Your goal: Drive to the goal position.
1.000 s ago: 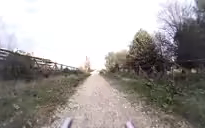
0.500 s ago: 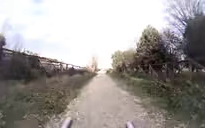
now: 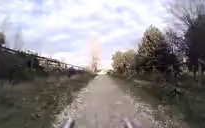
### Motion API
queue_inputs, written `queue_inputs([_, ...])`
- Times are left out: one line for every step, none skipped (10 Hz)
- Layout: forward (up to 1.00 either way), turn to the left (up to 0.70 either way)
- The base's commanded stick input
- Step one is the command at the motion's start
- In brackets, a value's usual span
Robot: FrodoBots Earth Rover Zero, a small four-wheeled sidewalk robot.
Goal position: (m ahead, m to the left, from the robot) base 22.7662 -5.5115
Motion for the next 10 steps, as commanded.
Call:
queue_inputs([0.7,0.0])
queue_inputs([0.7,0.0])
queue_inputs([0.7,0.0])
queue_inputs([0.7,0.0])
queue_inputs([0.7,0.0])
queue_inputs([0.7,0.0])
queue_inputs([0.7,0.0])
queue_inputs([0.7,0.0])
queue_inputs([0.7,0.0])
queue_inputs([0.7,0.0])
